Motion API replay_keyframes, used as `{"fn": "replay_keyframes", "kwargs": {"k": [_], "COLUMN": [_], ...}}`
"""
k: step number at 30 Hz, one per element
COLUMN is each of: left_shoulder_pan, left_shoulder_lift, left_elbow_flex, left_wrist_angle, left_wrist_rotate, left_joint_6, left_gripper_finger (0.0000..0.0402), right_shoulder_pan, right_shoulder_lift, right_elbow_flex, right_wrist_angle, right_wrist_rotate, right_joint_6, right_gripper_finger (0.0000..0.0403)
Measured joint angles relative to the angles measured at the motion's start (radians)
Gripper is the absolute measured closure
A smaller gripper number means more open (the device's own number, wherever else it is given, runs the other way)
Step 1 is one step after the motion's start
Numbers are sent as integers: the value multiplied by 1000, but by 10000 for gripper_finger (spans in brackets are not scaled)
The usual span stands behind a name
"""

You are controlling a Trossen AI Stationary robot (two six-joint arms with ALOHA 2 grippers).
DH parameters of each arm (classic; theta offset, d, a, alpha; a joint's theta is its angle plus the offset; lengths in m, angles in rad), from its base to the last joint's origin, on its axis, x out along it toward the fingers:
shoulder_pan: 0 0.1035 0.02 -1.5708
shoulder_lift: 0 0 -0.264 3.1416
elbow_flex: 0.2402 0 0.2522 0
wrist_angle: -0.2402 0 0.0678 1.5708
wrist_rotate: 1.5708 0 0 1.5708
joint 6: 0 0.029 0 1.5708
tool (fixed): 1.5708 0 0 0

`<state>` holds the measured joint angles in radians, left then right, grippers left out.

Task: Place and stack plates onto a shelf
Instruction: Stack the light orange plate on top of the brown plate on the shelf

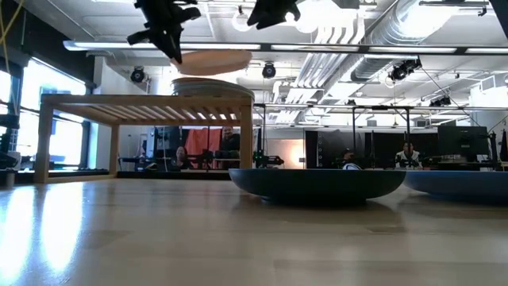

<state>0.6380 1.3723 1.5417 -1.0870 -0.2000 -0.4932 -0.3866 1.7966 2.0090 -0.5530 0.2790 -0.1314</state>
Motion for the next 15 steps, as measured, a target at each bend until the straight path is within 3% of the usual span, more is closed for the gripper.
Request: {"fn": "replay_keyframes", "kwargs": {"k": [7, 15], "left_shoulder_pan": [53, 83], "left_shoulder_lift": [56, 95], "left_elbow_flex": [0, 0], "left_wrist_angle": [-30, -46], "left_wrist_rotate": [142, 195], "left_joint_6": [-1, -11], "left_gripper_finger": [399, 396], "right_shoulder_pan": [0, 1], "right_shoulder_lift": [0, 0], "right_elbow_flex": [0, 0], "right_wrist_angle": [-18, -61], "right_wrist_rotate": [0, -1], "right_joint_6": [0, 0], "right_gripper_finger": [235, 235]}}
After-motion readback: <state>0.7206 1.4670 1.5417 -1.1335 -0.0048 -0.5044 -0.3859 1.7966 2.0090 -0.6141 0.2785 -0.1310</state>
